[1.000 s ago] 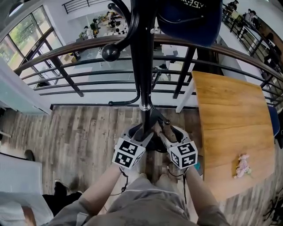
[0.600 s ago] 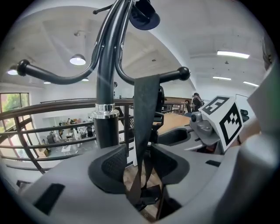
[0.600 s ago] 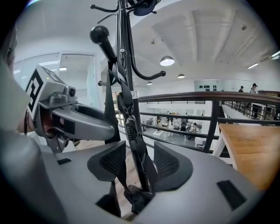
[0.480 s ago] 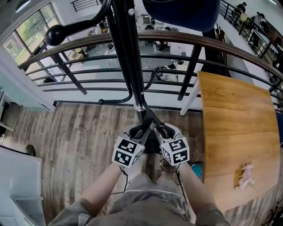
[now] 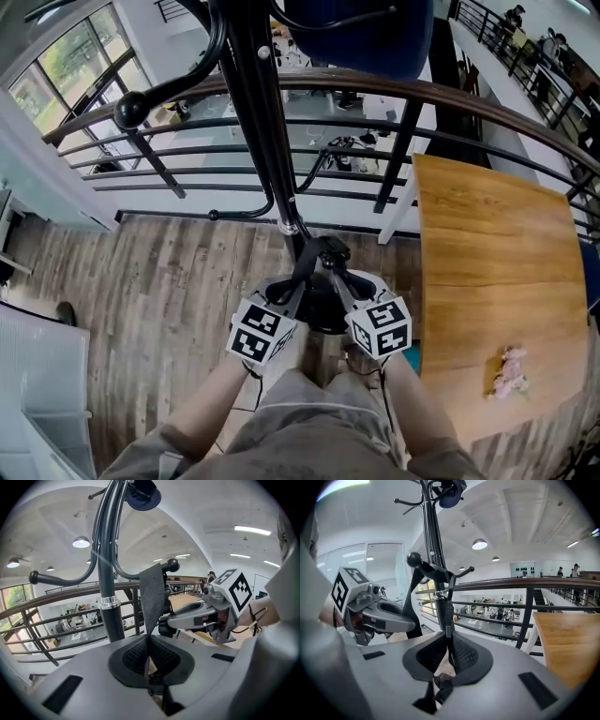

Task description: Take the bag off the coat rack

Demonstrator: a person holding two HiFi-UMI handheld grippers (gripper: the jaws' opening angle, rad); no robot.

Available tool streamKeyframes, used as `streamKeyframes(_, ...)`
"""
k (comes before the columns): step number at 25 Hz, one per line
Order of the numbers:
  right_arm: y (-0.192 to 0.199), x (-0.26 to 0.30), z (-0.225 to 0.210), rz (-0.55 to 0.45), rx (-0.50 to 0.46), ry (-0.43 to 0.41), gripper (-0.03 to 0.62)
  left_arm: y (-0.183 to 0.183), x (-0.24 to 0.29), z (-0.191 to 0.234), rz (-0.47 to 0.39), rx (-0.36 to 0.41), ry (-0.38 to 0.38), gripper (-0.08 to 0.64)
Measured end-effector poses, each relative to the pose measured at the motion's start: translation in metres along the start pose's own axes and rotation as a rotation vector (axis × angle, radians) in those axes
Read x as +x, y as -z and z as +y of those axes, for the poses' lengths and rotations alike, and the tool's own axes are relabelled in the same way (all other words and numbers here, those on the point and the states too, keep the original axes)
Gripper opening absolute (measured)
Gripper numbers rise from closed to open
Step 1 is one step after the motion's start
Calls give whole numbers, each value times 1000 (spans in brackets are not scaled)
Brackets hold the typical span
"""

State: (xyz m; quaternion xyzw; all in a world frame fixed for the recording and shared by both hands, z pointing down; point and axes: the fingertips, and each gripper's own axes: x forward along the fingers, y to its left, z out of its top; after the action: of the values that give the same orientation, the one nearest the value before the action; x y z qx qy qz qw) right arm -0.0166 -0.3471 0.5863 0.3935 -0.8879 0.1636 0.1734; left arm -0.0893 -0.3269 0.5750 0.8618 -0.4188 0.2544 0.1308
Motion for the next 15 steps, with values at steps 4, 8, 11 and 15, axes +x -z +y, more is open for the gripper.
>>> streamKeyframes(4, -20, -34, 3, -11, 25, 11, 51, -21, -22, -7, -24, -27, 1, 17)
streamKeyframes(8, -49, -70, 13, -31, 8, 5, 51, -50, -53, -7, -63, -60, 2, 17)
streamKeyframes(11, -76, -92, 28, -51, -29, -6, 51, -72, -80, -7, -91, -57, -7, 17)
streamKeyframes(15, -111, -118, 43, -111, -30, -7, 51, -98, -110, -12, -126, -27, -4, 17)
